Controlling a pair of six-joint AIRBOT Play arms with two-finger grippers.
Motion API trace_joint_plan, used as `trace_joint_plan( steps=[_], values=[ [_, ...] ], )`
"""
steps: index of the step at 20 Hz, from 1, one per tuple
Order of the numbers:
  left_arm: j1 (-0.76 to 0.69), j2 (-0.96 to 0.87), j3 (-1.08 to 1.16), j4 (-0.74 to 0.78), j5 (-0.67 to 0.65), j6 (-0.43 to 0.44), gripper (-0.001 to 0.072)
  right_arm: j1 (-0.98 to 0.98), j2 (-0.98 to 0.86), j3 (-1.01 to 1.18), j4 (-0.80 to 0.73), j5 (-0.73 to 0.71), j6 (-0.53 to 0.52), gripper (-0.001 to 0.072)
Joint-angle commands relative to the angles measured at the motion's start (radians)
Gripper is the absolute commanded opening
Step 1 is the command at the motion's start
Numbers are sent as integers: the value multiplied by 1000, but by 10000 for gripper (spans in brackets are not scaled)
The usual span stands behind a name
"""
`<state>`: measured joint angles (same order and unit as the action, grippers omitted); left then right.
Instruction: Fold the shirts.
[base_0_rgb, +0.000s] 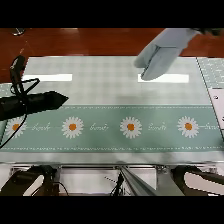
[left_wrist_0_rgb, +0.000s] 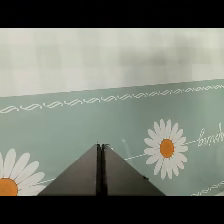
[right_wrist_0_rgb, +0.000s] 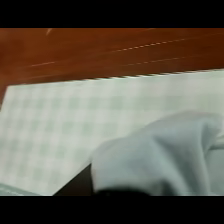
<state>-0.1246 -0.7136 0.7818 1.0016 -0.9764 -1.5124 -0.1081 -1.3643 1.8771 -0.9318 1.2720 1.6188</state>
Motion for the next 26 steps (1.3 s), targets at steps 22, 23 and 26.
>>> trace_joint_plan(
  steps=[22,23,26],
  values=[
    [-1,0,0,-1,35,61,28,-1074,669,-725,-631,547,105,28],
    [-1,-1,0,0,35,61,28,-1074,690,-740,-694,548,118,56],
    [-8,-3,0,-1,35,61,28,-1073,706,-772,-812,558,131,631]
  ],
)
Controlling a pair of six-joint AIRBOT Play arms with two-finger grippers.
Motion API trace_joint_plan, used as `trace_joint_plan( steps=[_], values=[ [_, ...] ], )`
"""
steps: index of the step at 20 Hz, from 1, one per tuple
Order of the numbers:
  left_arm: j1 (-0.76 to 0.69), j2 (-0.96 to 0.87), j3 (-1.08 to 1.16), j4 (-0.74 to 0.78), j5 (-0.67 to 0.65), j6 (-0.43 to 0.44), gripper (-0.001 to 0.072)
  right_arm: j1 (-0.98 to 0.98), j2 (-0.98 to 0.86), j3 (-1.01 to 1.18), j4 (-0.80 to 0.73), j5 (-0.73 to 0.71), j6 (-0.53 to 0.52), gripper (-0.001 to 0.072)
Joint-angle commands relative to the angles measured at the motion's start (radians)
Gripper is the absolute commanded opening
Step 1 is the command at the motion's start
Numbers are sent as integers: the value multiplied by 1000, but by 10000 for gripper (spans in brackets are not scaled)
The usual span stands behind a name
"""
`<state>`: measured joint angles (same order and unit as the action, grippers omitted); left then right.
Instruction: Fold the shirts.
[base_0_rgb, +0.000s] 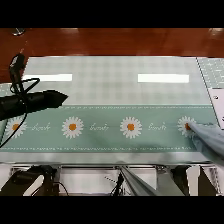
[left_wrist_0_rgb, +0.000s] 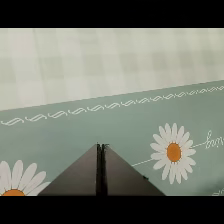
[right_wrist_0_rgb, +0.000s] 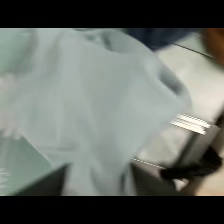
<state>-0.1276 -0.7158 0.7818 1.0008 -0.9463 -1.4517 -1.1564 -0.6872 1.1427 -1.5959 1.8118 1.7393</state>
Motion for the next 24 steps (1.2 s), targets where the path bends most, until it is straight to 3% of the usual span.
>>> trace_joint_plan(
  steps=[1,2,3,4,5,6,8,9,10,11,13,15,16,18,20,22,24],
  values=[
    [-8,-5,0,-8,5,0,28,-16,24,-37,-132,-3,6,631],
    [-8,-11,0,-28,3,-1,28,-4,17,-37,-119,-29,-6,626],
    [-8,-18,0,-72,4,0,28,6,10,-35,-79,-66,-8,534],
    [-12,-29,5,-125,6,14,28,7,-3,-24,4,-116,-11,306],
    [-12,-47,19,-167,12,69,27,7,-21,-6,149,-179,-33,20],
    [-12,-78,59,-191,11,111,27,7,-42,12,333,-243,-66,27],
    [-12,-167,213,-190,4,114,27,20,-97,45,779,-381,-108,26],
    [-18,-223,315,-190,-5,114,26,81,-120,60,932,-452,-160,26],
    [-29,-284,432,-190,-15,113,26,172,-134,76,973,-497,-213,26],
    [-50,-341,537,-190,-26,113,26,303,-139,80,930,-538,-249,27],
    [-119,-436,697,-188,-43,97,26,616,-139,66,672,-616,-248,27],
    [-215,-478,718,-135,-49,78,26,938,-139,1,416,-698,-183,27],
    [-270,-486,688,-69,-63,16,25,1077,-143,-46,320,-731,-129,27],
    [-375,-485,579,67,-77,-24,26,1310,-187,-137,149,-762,-15,27],
    [-422,-486,462,234,-52,-126,26,1400,-280,-163,35,-742,74,27],
    [-385,-487,384,404,-38,-239,27,1407,-407,-137,3,-665,74,27],
    [-293,-488,346,441,-42,-297,28,1407,-506,-116,-5,-649,74,27]
  ],
)
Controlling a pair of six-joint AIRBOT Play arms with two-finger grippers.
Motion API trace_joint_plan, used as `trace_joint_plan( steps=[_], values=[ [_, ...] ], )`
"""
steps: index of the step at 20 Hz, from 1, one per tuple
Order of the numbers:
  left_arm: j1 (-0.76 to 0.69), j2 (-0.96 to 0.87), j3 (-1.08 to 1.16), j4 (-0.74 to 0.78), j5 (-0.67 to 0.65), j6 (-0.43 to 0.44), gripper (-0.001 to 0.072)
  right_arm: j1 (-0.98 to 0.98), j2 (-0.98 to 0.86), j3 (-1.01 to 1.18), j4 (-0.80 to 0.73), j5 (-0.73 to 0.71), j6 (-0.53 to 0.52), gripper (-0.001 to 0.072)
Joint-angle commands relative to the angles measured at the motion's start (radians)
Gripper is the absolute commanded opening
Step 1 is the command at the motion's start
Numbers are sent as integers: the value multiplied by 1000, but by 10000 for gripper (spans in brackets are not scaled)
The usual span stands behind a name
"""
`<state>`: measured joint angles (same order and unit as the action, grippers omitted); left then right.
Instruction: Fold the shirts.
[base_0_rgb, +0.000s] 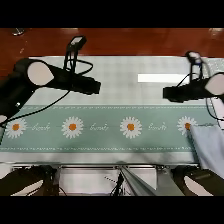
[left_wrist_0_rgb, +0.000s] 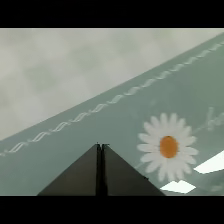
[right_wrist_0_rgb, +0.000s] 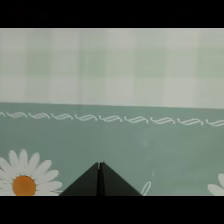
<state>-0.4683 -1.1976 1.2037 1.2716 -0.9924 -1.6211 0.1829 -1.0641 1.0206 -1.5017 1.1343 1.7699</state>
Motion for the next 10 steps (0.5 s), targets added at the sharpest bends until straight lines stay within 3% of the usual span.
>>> trace_joint_plan(
  steps=[1,4,10],
  values=[
    [91,-6,-85,148,-8,-128,27,68,-155,8,-98,22,44,28],
    [161,-6,-101,116,-21,-132,28,68,-183,9,-101,4,43,28],
    [167,-11,-101,116,-36,-138,27,68,-183,8,-102,-9,47,27]
  ],
)
